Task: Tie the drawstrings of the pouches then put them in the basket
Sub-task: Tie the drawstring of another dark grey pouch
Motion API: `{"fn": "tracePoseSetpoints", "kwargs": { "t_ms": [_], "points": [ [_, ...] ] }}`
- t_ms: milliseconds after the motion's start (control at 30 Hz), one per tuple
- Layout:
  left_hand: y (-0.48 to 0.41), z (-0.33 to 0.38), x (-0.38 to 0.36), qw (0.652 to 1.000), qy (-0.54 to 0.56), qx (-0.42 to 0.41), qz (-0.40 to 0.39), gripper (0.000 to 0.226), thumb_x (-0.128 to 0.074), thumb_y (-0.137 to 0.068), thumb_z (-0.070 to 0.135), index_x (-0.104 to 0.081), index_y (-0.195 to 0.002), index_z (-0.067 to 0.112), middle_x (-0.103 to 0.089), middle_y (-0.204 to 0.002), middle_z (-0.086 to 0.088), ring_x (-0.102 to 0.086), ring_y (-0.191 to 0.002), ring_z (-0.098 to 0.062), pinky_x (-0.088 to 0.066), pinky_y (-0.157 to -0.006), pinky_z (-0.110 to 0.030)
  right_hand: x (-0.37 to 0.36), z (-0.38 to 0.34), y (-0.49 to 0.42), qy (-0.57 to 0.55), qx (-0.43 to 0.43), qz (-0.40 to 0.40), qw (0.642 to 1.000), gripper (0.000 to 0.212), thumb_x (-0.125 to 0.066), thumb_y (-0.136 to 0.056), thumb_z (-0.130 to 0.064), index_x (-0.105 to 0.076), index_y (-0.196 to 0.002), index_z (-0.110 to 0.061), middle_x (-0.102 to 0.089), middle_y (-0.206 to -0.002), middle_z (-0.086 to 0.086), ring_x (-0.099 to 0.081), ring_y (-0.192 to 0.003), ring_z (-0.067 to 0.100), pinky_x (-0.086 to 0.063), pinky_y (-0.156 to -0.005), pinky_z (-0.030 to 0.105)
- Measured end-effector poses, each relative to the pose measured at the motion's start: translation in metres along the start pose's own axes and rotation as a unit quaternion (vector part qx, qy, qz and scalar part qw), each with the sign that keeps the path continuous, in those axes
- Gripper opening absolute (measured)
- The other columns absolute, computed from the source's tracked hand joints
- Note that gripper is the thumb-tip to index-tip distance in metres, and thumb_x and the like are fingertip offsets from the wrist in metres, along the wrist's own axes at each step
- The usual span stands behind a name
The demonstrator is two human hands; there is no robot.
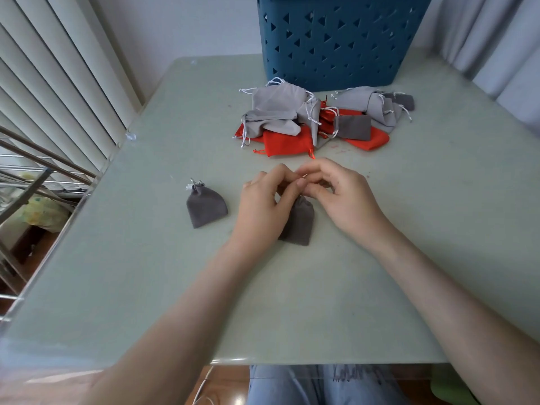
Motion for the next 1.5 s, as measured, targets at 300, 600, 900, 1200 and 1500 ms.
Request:
{"fn": "tracePoseSetpoints", "kwargs": {
  "t_ms": [300,600,900,1200,1500],
  "points": [
    [-0.002,-0.004,0.001,0.997,0.069,0.038,0.008,0.010,-0.059,-0.092,0.016,-0.060,-0.083,0.020,-0.061,-0.075,0.014,-0.054,-0.074,-0.004,-0.040,-0.066,-0.022,0.002,0.020,-0.003,-0.052,-0.079,0.020,0.995,0.025,-0.048,-0.098,-0.022,-0.065,-0.081,-0.015,-0.061,-0.068,-0.009,-0.052,-0.065,0.004,-0.042,-0.068,0.023],
    [-0.001,-0.010,-0.002,0.995,0.073,0.062,-0.001,0.011,-0.062,-0.090,0.018,-0.062,-0.079,0.021,-0.062,-0.069,0.017,-0.054,-0.069,0.000,-0.041,-0.064,-0.018,0.003,0.017,-0.003,-0.046,-0.070,0.013,0.996,0.012,-0.058,-0.091,-0.014,-0.064,-0.081,-0.015,-0.060,-0.070,-0.003,-0.051,-0.067,0.007,-0.042,-0.070,0.027],
    [0.000,-0.028,-0.017,0.967,0.193,0.158,-0.049,0.015,-0.062,-0.090,0.012,-0.062,-0.076,0.016,-0.066,-0.071,0.001,-0.058,-0.068,-0.009,-0.045,-0.072,-0.026,0.007,0.021,-0.003,-0.021,-0.090,0.044,0.995,0.011,-0.061,-0.089,-0.012,-0.062,-0.078,-0.015,-0.059,-0.062,-0.010,-0.052,-0.060,-0.001,-0.043,-0.066,0.015],
    [-0.003,-0.026,-0.010,0.977,0.166,0.133,-0.017,0.013,-0.061,-0.090,0.016,-0.062,-0.079,0.022,-0.063,-0.071,0.004,-0.053,-0.068,-0.008,-0.043,-0.071,-0.028,-0.004,0.026,-0.002,-0.078,-0.126,-0.023,0.989,0.009,-0.062,-0.088,-0.007,-0.067,-0.081,-0.010,-0.066,-0.076,0.008,-0.055,-0.067,0.009,-0.043,-0.067,0.021],
    [-0.005,-0.017,-0.015,0.932,0.340,0.122,-0.024,0.017,-0.055,-0.092,0.004,-0.065,-0.083,0.014,-0.064,-0.077,0.007,-0.057,-0.079,-0.006,-0.044,-0.077,-0.016,-0.010,0.029,-0.002,-0.280,-0.197,-0.040,0.939,0.004,-0.066,-0.073,-0.015,-0.070,-0.073,-0.015,-0.054,-0.078,0.009,-0.044,-0.073,0.018,-0.035,-0.065,0.026]
  ]
}}
Point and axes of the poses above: each hand's wrist, its own y-axis away from the middle knuckle, its own x-axis out of the back of the hand, z = x × y, the point moved 9 cm from there along -y, towards the middle knuckle
